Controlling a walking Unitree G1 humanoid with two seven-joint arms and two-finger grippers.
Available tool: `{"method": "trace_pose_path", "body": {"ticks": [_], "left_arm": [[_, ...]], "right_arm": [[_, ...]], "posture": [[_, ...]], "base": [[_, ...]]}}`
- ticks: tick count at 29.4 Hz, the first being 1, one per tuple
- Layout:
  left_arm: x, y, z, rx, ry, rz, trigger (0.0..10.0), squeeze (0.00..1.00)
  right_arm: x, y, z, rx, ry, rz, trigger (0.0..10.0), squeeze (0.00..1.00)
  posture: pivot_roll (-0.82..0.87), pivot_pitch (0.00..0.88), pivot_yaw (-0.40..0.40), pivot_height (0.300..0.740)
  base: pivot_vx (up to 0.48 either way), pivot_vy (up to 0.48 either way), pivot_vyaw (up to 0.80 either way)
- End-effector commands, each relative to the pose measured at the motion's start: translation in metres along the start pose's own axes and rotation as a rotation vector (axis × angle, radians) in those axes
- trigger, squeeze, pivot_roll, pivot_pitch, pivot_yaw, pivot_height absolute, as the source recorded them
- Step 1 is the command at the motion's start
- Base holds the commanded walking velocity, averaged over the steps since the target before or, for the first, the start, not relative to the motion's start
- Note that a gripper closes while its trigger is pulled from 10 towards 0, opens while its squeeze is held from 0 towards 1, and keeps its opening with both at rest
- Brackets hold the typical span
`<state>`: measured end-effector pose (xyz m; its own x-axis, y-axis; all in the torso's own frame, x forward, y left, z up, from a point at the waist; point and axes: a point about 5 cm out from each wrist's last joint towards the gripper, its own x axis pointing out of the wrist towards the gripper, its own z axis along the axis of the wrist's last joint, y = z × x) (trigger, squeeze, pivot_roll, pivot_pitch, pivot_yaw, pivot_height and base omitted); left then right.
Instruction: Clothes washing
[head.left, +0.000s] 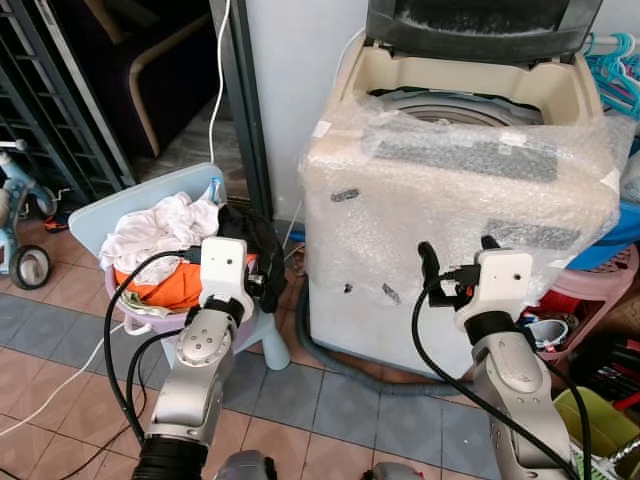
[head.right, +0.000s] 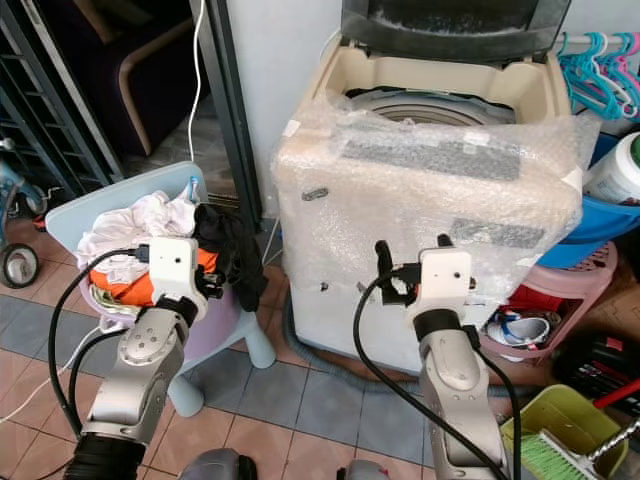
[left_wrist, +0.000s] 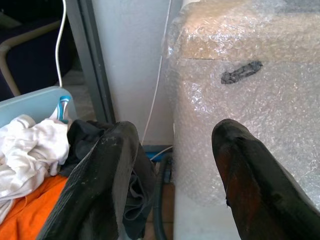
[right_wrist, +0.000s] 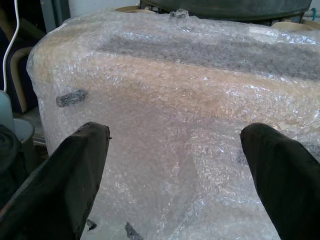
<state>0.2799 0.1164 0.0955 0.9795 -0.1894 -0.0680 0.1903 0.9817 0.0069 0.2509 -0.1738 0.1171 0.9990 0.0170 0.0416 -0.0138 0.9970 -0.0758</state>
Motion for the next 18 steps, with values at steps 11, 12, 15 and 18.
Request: {"method": "trace_pose_path", "body": {"ticks": [11, 12, 15, 18], "left_arm": [[-0.016, 0.019, -0.014, -0.014, 0.047, 0.039, 10.0, 0.00], [-0.016, 0.019, -0.014, -0.014, 0.047, 0.039, 10.0, 0.00], [-0.015, 0.016, -0.013, -0.036, 0.036, 0.012, 10.0, 0.00], [-0.015, 0.013, -0.012, -0.029, 0.033, -0.016, 10.0, 0.00]], "right_arm": [[-0.024, 0.000, -0.023, 0.014, 0.111, -0.065, 10.0, 0.00], [-0.024, 0.000, -0.023, 0.014, 0.111, -0.065, 10.0, 0.00], [-0.022, -0.001, -0.024, 0.010, 0.118, -0.077, 10.0, 0.00], [-0.021, -0.004, -0.024, 0.006, 0.116, -0.081, 10.0, 0.00]], "posture": [[-0.11, 0.030, 0.053, 0.740], [-0.11, 0.030, 0.053, 0.740], [-0.12, 0.027, 0.059, 0.740], [-0.12, 0.028, 0.060, 0.740]], "base": [[0.000, 0.000, -0.07], [0.000, 0.000, -0.80], [0.000, 0.000, -0.80], [0.000, 0.000, -0.80]]}}
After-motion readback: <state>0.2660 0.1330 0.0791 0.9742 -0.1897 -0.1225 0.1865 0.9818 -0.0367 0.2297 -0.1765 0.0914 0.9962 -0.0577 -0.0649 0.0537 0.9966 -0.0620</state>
